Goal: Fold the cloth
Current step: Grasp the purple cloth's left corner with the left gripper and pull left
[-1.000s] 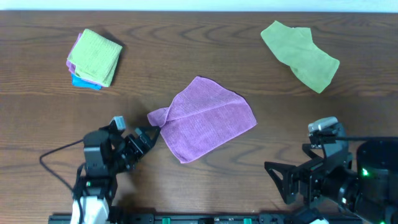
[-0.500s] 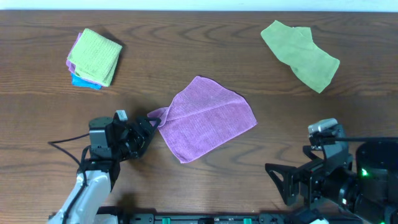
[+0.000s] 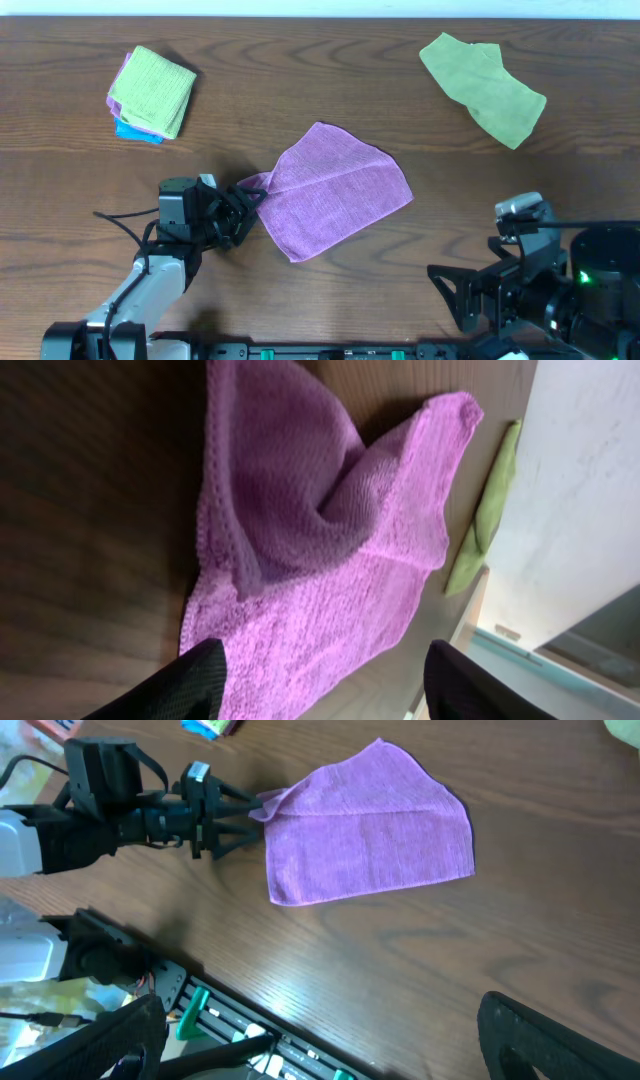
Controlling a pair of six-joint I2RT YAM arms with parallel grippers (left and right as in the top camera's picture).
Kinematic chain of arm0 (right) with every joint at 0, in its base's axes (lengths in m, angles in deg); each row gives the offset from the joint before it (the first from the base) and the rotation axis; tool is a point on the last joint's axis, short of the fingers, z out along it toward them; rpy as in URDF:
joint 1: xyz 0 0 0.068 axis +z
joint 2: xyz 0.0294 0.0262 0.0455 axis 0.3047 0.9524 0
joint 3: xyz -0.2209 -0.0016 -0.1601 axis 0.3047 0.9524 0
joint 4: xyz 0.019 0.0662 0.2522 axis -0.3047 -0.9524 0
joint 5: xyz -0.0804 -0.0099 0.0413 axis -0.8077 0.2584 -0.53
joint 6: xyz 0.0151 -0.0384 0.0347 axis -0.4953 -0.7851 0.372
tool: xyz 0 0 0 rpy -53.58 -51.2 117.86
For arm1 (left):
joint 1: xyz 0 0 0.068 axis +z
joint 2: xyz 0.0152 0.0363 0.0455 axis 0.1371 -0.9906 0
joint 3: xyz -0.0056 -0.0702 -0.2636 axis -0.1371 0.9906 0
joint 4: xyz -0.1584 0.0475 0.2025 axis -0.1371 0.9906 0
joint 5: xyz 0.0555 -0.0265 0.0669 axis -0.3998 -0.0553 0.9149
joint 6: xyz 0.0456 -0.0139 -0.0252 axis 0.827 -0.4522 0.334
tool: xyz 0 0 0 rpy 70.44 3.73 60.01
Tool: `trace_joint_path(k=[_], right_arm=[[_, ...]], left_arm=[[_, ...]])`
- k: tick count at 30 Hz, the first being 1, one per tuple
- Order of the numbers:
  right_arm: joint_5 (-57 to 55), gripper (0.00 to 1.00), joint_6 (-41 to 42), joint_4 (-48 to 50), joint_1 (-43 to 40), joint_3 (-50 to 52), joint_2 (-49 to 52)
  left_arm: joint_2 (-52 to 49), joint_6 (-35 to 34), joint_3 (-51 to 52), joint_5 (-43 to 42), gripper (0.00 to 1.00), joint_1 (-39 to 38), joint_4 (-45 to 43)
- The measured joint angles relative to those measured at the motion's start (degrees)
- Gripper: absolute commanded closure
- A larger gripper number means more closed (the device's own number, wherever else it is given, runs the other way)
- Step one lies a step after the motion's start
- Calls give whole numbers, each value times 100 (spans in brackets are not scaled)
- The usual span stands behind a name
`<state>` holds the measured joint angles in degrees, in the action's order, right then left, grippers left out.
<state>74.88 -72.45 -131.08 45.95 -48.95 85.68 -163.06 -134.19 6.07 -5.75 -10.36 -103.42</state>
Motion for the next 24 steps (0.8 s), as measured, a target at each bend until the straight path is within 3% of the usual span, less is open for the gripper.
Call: trace_joint_path(k=[12, 15, 18, 24], right_arm=[[0, 1, 0, -50, 0, 0, 0], [0, 1, 0, -50, 0, 0, 0], [0, 1, 0, -50, 0, 0, 0], [0, 1, 0, -50, 0, 0, 0]], left_arm=[[-203, -9, 0, 492, 44, 0, 35], [-208, -15, -2, 608, 50, 0, 17], [-208, -37, -9, 743, 64, 0, 13], [-208, -7, -61, 881, 73, 0, -28]])
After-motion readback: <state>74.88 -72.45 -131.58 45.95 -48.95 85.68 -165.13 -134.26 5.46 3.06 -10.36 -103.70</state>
